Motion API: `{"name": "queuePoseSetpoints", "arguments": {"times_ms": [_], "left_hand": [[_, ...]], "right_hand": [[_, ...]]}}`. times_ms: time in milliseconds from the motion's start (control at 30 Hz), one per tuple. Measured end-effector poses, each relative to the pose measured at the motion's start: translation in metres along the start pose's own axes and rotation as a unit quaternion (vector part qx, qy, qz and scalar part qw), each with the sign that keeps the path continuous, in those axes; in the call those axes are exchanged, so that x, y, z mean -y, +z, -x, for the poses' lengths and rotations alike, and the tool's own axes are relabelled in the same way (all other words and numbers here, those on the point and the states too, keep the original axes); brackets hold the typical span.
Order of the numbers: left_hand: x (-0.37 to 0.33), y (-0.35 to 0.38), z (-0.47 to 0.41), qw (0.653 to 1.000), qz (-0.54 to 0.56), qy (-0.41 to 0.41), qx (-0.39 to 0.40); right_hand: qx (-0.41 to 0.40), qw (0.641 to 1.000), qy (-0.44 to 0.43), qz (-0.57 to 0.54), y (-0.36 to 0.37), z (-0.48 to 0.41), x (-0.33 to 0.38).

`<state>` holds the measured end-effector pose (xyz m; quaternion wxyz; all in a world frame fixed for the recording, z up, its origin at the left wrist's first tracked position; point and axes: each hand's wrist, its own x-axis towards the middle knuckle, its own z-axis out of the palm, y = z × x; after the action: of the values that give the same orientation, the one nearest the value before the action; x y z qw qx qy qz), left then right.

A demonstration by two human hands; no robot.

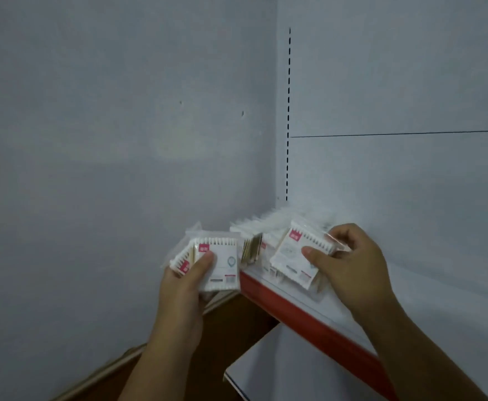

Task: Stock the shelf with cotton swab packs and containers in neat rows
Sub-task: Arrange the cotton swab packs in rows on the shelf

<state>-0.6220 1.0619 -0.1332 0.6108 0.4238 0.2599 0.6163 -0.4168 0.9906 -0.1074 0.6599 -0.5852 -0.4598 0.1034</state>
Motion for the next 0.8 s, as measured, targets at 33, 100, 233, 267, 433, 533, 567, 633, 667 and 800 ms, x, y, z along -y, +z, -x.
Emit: {"name": "queuePoseSetpoints", "arguments": {"times_ms": [33,100,233,267,433,533,567,633,667,800], "left_hand": [[0.003,-0.011,-0.022,1.0,0.009,-0.007,0.02],[0.008,-0.026,-0.062,0.997,0.022,-0.039,0.064],[0.019,-0.035,-0.123,0.982,0.032,-0.119,0.146],[0.021,-0.035,-0.135,0.975,0.04,-0.136,0.169],[0.031,-0.036,-0.162,0.942,0.091,-0.197,0.255],[0.034,-0.035,-0.175,0.926,0.112,-0.227,0.279],[0.035,-0.033,-0.177,0.923,0.109,-0.23,0.288],[0.037,-0.031,-0.178,0.921,0.105,-0.239,0.291],[0.037,-0.029,-0.177,0.918,0.108,-0.245,0.294],[0.03,-0.014,-0.167,0.893,0.113,-0.254,0.354]], "right_hand": [[-0.013,0.998,-0.017,0.051,0.02,-0.009,-0.005],[-0.027,0.98,-0.045,0.193,0.059,-0.026,-0.013],[-0.056,0.888,-0.087,0.448,0.098,-0.043,-0.035],[-0.079,0.879,-0.111,0.458,0.1,-0.044,-0.039],[-0.087,0.841,-0.14,0.516,0.1,-0.036,-0.044],[-0.077,0.827,-0.127,0.543,0.104,-0.025,-0.048],[-0.085,0.831,-0.122,0.536,0.106,-0.023,-0.049],[-0.093,0.84,-0.109,0.523,0.112,-0.018,-0.051],[-0.092,0.842,-0.102,0.521,0.114,-0.017,-0.05],[-0.147,0.911,-0.083,0.376,0.109,-0.015,-0.015]]}}
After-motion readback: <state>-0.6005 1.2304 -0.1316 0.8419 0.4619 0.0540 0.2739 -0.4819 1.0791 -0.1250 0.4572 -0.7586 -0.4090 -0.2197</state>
